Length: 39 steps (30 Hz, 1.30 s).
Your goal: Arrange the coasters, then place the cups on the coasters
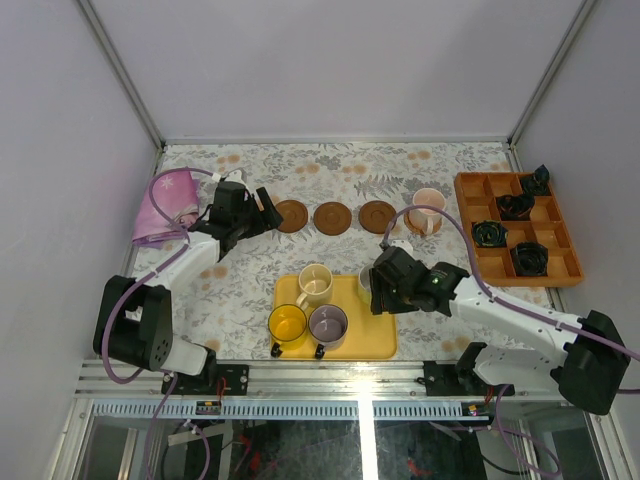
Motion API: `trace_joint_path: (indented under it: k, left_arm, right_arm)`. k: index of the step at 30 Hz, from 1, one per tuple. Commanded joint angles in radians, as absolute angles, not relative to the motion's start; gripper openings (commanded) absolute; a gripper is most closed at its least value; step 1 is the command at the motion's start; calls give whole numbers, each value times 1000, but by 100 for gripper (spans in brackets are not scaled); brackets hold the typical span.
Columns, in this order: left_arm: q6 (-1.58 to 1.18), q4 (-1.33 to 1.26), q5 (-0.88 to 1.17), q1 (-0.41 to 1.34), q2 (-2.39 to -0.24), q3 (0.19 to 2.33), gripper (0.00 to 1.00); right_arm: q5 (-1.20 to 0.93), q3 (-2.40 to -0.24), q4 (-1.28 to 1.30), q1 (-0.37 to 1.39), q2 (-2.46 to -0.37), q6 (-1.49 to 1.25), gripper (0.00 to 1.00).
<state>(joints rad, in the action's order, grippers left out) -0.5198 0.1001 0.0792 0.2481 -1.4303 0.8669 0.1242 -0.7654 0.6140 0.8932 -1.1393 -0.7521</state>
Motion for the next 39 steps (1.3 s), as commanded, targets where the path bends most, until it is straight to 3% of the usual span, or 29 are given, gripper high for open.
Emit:
trace_joint_path:
  k: [1, 17, 29, 35, 39]
  left_arm:
    - [-508, 77, 74, 252, -1446, 893, 74]
    - [-519, 58, 76, 252, -1455, 884, 74]
    - [-518, 58, 77, 251, -1476, 899, 74]
    - [-520, 55, 82, 252, -1492, 915, 74]
    - [-520, 54, 79, 252, -1497, 919, 74]
  right_arm:
    - [206, -764, 624, 902, -1145, -784, 61]
    - [200, -786, 611, 903, -1175, -716, 57]
    - [181, -802, 574, 902, -1201, -652, 45]
    - [193, -799, 558, 902, -1204, -637, 26]
    - [194, -800, 555, 903, -1211, -630, 4]
